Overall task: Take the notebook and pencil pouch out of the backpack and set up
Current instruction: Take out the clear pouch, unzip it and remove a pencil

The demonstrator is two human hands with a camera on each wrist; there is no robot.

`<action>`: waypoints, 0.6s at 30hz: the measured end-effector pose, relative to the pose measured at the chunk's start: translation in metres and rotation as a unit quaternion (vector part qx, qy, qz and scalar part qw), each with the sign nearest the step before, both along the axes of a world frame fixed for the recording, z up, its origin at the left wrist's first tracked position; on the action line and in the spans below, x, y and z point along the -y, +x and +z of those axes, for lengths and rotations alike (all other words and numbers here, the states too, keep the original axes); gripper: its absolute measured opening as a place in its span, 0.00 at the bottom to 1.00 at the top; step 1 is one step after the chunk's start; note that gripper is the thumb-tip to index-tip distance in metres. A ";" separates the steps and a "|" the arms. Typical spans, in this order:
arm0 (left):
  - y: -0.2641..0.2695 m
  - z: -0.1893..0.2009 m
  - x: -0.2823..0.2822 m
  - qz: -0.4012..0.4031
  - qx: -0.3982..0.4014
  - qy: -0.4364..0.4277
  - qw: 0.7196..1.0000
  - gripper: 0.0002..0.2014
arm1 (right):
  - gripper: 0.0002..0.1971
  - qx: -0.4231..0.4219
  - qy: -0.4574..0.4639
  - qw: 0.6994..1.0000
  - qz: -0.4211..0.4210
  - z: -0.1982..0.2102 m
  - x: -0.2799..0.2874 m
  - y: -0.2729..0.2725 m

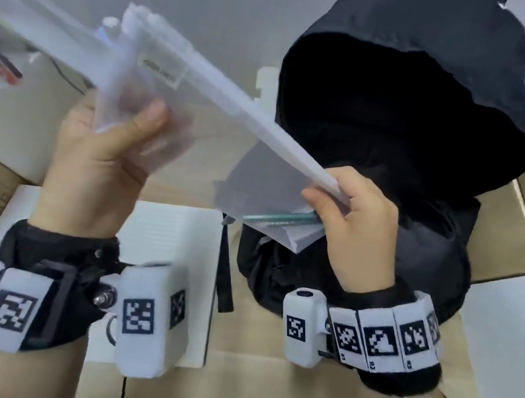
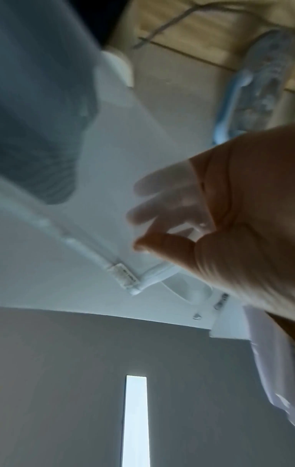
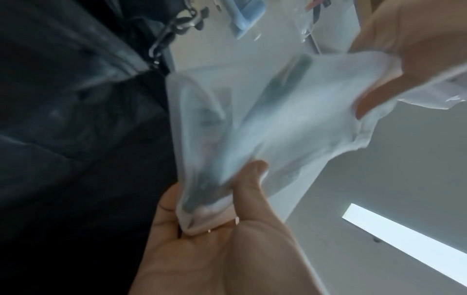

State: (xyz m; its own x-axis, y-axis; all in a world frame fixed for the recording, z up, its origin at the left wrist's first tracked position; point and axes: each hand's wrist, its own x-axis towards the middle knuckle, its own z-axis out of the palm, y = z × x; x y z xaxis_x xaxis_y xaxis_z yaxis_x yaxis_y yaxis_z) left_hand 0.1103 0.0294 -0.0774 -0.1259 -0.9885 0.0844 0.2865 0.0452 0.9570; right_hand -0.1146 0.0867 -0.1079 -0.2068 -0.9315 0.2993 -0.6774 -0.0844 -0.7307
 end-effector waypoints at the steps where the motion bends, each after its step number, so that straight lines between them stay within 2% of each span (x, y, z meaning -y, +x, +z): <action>1: 0.015 -0.003 -0.002 0.028 0.034 0.009 0.999 0.28 | 0.04 -0.028 0.005 1.000 0.007 0.003 -0.002 0.005; 2: 0.030 -0.005 -0.006 0.047 0.078 0.015 0.996 0.26 | 0.04 -0.046 0.022 0.999 0.019 0.004 -0.004 0.011; 5: 0.059 -0.008 -0.023 0.023 0.175 0.026 0.984 0.17 | 0.03 -0.055 0.119 0.988 0.077 0.003 -0.008 0.031; 7: 0.070 -0.011 -0.035 0.030 0.198 0.037 0.979 0.14 | 0.05 -0.071 0.184 0.971 0.134 0.004 -0.013 0.052; 9: 0.080 -0.021 -0.043 0.033 0.212 0.039 0.976 0.11 | 0.10 -0.050 0.207 0.957 0.196 0.004 -0.015 0.082; 12: 0.080 -0.037 -0.051 -0.021 0.235 0.032 0.971 0.07 | 0.17 0.034 0.181 0.956 0.230 0.001 -0.014 0.122; 15: 0.078 -0.046 -0.057 -0.081 0.245 0.017 0.966 0.03 | 0.19 -0.011 0.109 0.971 0.211 -0.007 -0.012 0.151; 18: 0.089 -0.054 -0.058 -0.068 0.250 0.012 0.966 0.10 | 0.15 0.031 0.059 0.982 0.178 -0.018 -0.012 0.163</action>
State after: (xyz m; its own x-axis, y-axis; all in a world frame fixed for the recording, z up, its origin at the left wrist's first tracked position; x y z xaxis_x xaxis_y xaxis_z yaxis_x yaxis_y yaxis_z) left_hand 0.1991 0.0874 -0.1310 -0.2732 -0.9610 -0.0436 -0.2106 0.0155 0.9775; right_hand 0.0482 0.0982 -0.1255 0.1241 -0.9753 0.1827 -0.5747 -0.2208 -0.7880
